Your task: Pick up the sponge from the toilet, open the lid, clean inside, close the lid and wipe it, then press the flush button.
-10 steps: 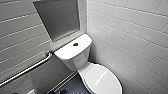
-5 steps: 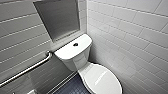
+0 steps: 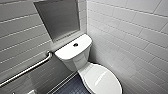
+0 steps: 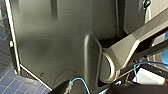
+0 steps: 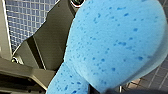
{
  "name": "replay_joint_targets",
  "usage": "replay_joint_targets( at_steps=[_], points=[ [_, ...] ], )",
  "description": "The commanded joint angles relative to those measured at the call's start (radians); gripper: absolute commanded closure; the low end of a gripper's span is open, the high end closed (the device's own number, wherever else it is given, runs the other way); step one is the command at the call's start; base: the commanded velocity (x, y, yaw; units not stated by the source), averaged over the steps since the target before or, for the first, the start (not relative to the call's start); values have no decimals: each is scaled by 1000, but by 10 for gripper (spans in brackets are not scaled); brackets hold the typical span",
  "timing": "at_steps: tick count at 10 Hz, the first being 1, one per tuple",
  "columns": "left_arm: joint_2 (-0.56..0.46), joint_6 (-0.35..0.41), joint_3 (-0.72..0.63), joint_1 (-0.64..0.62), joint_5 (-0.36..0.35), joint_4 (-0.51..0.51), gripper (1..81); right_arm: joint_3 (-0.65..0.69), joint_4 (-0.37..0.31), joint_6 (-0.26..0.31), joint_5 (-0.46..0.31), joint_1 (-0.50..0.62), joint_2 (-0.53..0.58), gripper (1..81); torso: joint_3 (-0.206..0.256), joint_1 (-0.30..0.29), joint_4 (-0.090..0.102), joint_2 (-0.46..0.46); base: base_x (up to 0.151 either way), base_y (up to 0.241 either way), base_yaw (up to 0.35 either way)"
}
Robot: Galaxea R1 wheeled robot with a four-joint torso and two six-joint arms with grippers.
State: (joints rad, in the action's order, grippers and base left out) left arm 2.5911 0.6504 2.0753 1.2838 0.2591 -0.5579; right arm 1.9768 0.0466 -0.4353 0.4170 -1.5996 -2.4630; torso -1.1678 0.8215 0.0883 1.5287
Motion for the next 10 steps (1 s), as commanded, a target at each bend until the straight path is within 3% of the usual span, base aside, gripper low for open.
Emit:
replay_joint_targets(
  at_steps=[1, 3, 5, 10],
  points=[
    [-18, 11, -9, 27, 97, 7, 10, -44, -224, 256, -70, -38, 9, 811, 0, 0, 0, 0, 0, 0, 0],
    [9, 12, 11, 65, 91, 7, 10, -124, -208, 262, -73, -26, 57, 811, 0, 0, 0, 0, 0, 0, 0],
    [44, 28, 63, 85, 87, 4, 10, -154, -123, 260, -32, 17, 103, 811, 0, 0, 0, 0, 0, 0, 0],
    [69, 28, 77, 87, 84, 4, 10, -562, -129, 262, -3, 160, 387, 811, 1, 0, 0, 0, 0, 0, 0]
  ],
)
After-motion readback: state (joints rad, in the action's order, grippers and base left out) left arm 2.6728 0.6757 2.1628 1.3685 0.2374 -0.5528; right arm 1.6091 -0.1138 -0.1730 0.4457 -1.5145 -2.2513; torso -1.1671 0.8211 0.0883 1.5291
